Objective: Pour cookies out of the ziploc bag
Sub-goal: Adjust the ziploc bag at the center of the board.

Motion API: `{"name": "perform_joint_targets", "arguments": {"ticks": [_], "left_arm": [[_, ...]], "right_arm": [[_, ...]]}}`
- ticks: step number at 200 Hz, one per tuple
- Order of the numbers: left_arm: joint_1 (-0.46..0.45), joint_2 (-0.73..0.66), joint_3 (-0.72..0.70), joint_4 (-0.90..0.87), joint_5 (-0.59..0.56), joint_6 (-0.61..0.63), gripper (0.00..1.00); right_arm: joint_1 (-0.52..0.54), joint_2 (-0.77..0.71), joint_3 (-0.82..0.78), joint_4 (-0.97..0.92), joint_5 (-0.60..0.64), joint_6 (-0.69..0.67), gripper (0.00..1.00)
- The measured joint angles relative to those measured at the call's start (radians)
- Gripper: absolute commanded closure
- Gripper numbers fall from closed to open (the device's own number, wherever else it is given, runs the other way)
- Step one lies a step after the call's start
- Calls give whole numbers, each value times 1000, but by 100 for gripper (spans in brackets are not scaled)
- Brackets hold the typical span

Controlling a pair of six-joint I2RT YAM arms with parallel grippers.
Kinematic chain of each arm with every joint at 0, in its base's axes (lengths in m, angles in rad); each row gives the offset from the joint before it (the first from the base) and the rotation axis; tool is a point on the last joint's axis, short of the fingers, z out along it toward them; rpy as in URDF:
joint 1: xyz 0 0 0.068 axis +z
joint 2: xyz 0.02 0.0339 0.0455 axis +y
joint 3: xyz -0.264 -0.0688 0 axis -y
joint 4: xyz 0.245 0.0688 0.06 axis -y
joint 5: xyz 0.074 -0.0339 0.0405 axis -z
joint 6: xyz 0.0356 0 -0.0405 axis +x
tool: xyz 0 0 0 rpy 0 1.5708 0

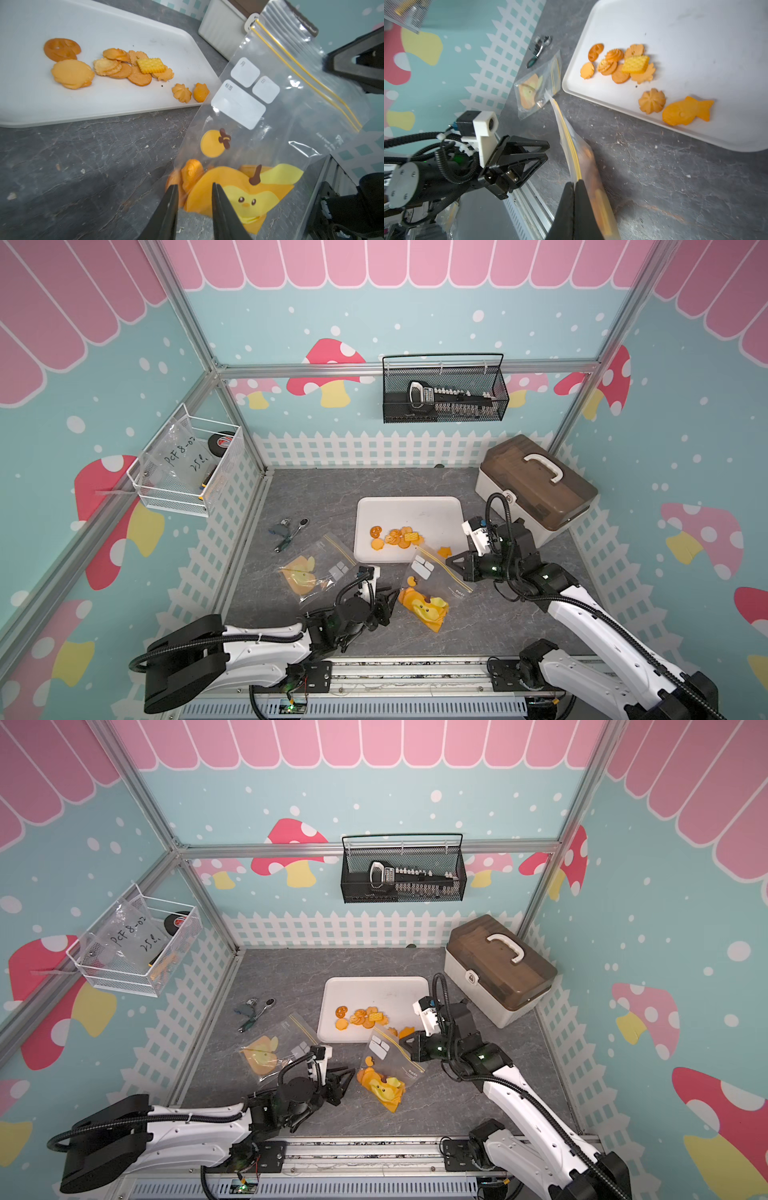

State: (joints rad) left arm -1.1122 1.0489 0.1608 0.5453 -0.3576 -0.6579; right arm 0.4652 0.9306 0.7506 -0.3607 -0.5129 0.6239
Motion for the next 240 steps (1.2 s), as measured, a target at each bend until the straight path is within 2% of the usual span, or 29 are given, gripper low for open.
{"name": "perform_joint_targets", "arguments": {"ticks": [31, 60, 100, 132, 182, 200, 221, 240], "left_arm": [[0, -155, -51, -3, -59, 0, 70], [0, -221, -61, -20, -97, 0, 70], [0, -184, -61, -32, -111, 0, 70], [0, -135, -58, -37, -110, 0, 69], [0, -80, -24, -43, -109, 0, 70], [0, -52, -10, -42, -105, 0, 70], [0, -13, 6, -42, -92, 0, 70], [0, 48, 39, -40, -65, 7, 69]], "right_arm": [[61, -14, 15, 29, 29, 53, 100], [140, -11, 29, 32, 77, 81, 100], [241, 9, 73, 33, 174, 108, 100], [317, 0, 109, 58, 307, 122, 100], [362, 3, 109, 50, 463, 117, 100], [362, 3, 116, -13, 520, 84, 90], [350, 3, 154, -127, 595, 35, 83], [262, 2, 180, -196, 611, -8, 73]]}}
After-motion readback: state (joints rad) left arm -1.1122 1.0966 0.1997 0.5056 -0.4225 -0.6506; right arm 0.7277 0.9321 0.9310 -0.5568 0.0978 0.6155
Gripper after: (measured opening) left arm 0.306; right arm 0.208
